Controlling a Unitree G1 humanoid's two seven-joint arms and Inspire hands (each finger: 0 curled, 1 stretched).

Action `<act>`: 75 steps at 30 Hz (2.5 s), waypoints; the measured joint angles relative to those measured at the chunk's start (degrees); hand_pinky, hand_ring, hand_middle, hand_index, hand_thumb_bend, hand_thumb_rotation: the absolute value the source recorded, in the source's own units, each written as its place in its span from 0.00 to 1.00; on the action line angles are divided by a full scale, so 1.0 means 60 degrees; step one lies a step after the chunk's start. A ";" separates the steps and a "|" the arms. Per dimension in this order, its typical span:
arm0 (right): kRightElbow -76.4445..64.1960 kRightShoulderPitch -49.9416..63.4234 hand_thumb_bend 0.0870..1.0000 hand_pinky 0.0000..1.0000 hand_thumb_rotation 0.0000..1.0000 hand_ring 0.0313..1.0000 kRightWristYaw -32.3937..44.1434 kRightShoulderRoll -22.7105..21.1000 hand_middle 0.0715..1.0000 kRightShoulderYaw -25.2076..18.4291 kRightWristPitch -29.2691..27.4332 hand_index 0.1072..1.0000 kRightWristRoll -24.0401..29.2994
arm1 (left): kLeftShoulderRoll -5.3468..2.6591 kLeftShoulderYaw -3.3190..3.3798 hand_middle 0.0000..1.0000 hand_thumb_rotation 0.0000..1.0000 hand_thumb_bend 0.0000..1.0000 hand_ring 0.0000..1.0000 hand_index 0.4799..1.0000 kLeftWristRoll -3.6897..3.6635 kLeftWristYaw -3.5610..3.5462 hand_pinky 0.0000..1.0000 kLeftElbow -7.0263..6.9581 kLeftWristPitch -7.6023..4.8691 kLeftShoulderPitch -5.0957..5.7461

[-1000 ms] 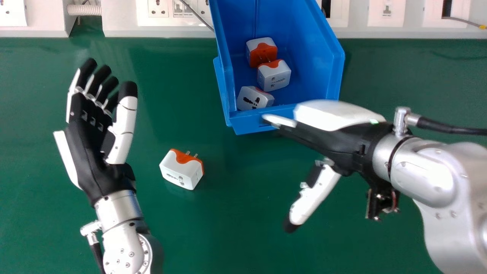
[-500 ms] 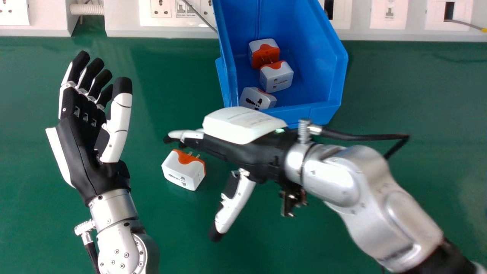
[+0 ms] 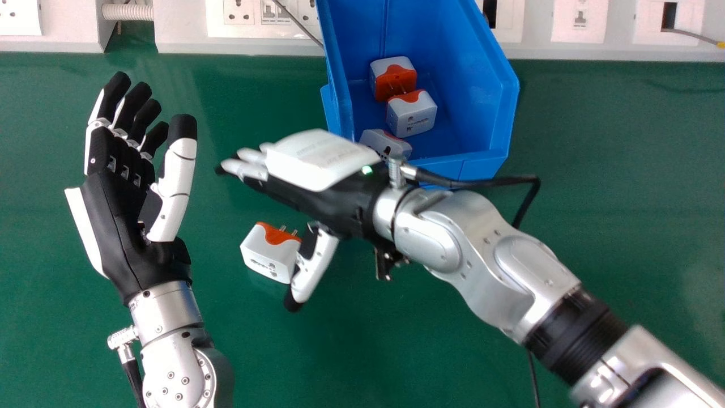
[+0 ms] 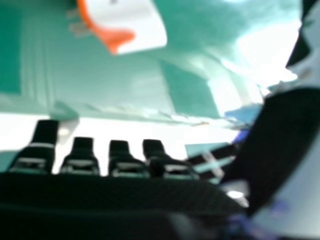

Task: Pick all objects and put in blue box

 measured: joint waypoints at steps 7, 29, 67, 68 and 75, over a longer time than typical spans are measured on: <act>0.2382 -0.0650 1.00 0.88 0.31 1.00 -0.1321 0.0591 1.00 0.0539 -0.0528 0.94 -0.0648 | 0.0005 -0.0009 0.82 0.40 0.70 0.83 0.65 0.0045 0.0094 0.79 0.0038 -0.0049 -0.0029; 0.5788 -0.1726 1.00 0.83 0.20 0.99 -0.1938 0.1653 0.98 0.1858 -0.1118 0.88 -0.1455 | -0.0001 -0.0009 0.82 0.39 0.68 0.83 0.65 -0.0045 0.0044 0.80 0.0047 -0.0072 -0.0079; 0.6651 -0.1469 0.54 0.23 0.01 0.27 -0.5232 0.1578 0.50 0.2247 -0.1701 0.48 -0.1905 | -0.0041 -0.0004 0.82 0.41 0.69 0.82 0.64 -0.0038 0.0137 0.78 0.0087 -0.0063 -0.0226; 0.6657 -0.1469 0.54 0.23 0.01 0.27 -0.5275 0.1573 0.50 0.2257 -0.1702 0.48 -0.1909 | -0.0041 -0.0005 0.82 0.41 0.69 0.82 0.64 -0.0038 0.0138 0.78 0.0087 -0.0063 -0.0226; 0.6672 -0.1470 0.51 0.15 0.00 0.17 -0.5282 0.1560 0.46 0.2213 -0.1758 0.45 -0.1886 | -0.0042 -0.0007 0.82 0.41 0.69 0.82 0.64 -0.0037 0.0152 0.77 0.0086 -0.0062 -0.0226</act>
